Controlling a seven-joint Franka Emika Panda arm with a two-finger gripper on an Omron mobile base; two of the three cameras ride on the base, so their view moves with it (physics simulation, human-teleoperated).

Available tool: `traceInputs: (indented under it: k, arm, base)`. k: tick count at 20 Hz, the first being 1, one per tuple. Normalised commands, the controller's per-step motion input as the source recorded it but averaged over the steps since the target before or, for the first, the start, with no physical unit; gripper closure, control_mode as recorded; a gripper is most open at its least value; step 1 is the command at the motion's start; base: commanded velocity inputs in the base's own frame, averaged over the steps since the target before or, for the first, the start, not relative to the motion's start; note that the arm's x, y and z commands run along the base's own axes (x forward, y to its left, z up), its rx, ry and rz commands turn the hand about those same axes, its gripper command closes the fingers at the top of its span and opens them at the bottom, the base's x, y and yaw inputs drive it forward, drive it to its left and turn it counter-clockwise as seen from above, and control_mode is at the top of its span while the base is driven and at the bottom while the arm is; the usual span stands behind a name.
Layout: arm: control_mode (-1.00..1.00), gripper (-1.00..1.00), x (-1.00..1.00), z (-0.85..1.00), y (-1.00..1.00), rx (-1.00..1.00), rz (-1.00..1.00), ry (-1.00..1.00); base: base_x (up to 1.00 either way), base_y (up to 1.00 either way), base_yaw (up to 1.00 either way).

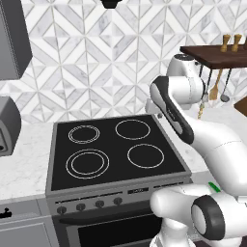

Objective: Place the appropriate cutting tool for cutting the garlic skin on the cutting board.

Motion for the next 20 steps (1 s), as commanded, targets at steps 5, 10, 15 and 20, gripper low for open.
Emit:
traceInputs:
  k: [5,10,15,20]
  arm:
    - [-1.00,-1.00,-0.38,-0.12,-0.37,0.00,0.00,-0.02]
    - [-1.00,-1.00,-0.65,-0.37,-1.00,0.00,-0.04,-0.01]
    - [-1.00,-1.00,-0.61,-0.60,-1.00,0.00,-0.06,0.10]
    - [-1.00,-1.00,-0.53,-0.77,-1.00,0.00,-0.07,0.17]
  base:
    - [0.00,0.00,0.00]
    - [0.00,0.00,0.00]
    - [0.00,0.00,0.00]
    - [0.00,0.00,0.00]
